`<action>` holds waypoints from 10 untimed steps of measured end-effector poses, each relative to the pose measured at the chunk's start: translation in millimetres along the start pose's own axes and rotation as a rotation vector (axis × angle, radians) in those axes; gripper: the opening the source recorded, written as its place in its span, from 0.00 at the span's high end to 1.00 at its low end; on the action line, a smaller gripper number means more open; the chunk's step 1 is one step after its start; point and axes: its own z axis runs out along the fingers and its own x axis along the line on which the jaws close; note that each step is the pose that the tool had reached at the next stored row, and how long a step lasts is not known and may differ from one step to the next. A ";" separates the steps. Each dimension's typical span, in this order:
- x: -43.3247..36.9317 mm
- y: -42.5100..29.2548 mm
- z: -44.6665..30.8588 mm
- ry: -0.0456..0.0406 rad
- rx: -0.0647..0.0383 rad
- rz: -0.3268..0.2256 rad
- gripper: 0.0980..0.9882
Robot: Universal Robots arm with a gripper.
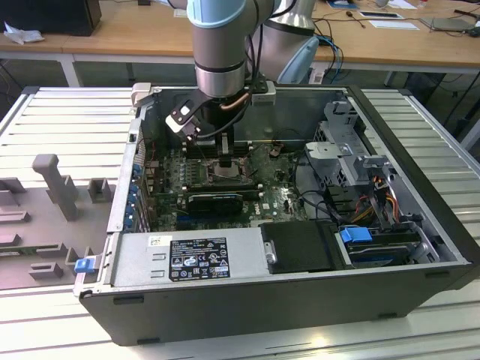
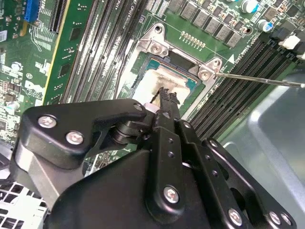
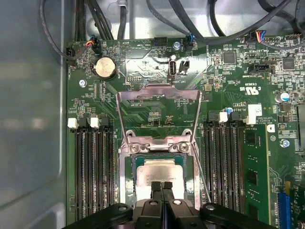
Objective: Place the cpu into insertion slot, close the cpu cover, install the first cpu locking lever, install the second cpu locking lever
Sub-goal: 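Place the cpu into insertion slot, then close the cpu cover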
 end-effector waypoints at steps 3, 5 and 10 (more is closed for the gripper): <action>0.1 0.3 -3.4 0.0000 0.000 0.000 0.99; 0.2 0.5 -5.8 0.0000 0.000 0.000 0.99; 0.3 4.0 -7.2 0.0000 0.000 0.000 0.99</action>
